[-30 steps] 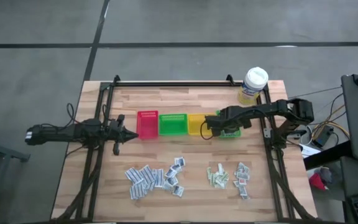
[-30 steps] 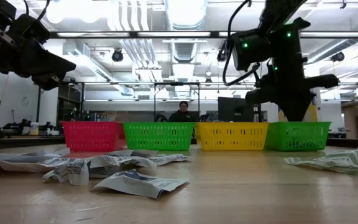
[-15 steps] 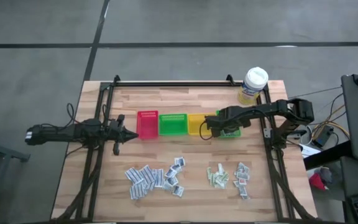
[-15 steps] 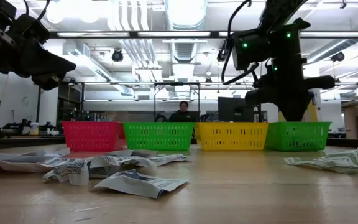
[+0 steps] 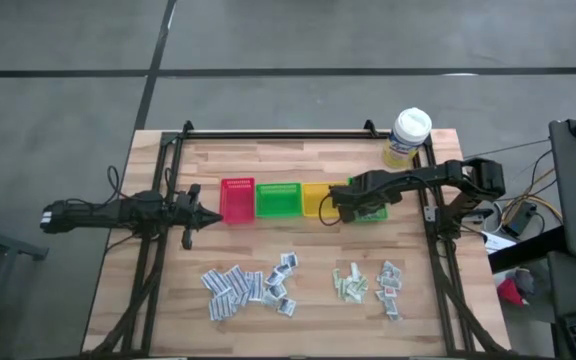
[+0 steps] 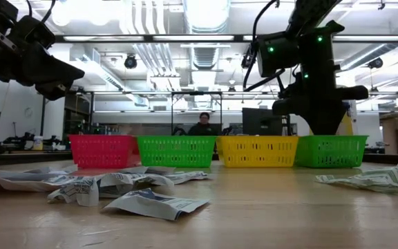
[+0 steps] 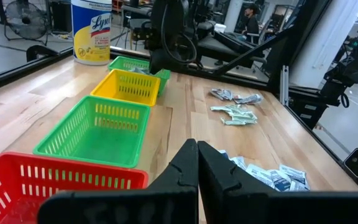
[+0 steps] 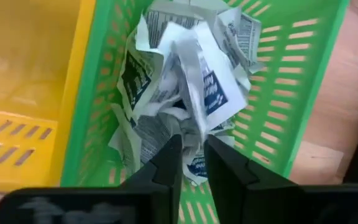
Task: Pick & Place First Aid Supplies
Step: Put the blue alcohol pad into the right green bin
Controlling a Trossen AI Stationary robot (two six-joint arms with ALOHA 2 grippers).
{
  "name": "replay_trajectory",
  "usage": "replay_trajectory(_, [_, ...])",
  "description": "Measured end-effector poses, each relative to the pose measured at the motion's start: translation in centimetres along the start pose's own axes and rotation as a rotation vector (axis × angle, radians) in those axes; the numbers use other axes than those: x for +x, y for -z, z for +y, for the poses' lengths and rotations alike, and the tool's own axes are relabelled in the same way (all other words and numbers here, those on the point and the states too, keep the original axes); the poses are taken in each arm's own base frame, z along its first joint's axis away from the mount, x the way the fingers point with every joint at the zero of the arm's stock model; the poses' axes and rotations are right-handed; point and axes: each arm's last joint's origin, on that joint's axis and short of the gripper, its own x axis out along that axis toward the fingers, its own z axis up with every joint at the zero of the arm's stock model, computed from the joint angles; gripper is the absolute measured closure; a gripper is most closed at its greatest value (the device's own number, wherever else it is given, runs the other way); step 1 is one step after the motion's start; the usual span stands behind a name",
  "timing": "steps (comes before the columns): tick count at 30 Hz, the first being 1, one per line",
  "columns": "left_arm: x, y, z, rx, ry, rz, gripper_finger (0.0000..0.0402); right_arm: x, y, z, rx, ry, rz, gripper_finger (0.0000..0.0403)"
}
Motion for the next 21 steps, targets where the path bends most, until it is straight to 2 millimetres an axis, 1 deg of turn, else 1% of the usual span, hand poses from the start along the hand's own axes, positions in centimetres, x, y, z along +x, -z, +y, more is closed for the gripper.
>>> replay_trajectory(4, [0.0,0.0,0.0,0.000,0.000,0.000,0.0401,-0.4,0.2,-0.1,-0.056,-0.030,0.062,0.0309])
replay_trajectory(9, [0.0,0.0,0.0,0.000,0.000,0.000,0.0401,-2.5,0.0,-0.4,-0.052,-0.065,0.113,0.0300])
replay_trajectory(14, [0.0,0.0,0.0,0.000,0.000,0.000,0.0401,-5.0,-0.5,-0.4,-0.015,-0.093,0.100,0.0311])
replay_trajectory(17, [0.0,0.0,0.0,0.000,0.001,0.000,0.0401,-6.4,-0.4,0.2,-0.023,-0.141,0.077,0.0319])
replay_trajectory(21, [0.0,0.0,0.0,0.000,0.001,0.000,0.0401,-8.2,0.2,1.1,-0.065,-0.203,0.048,0.0330])
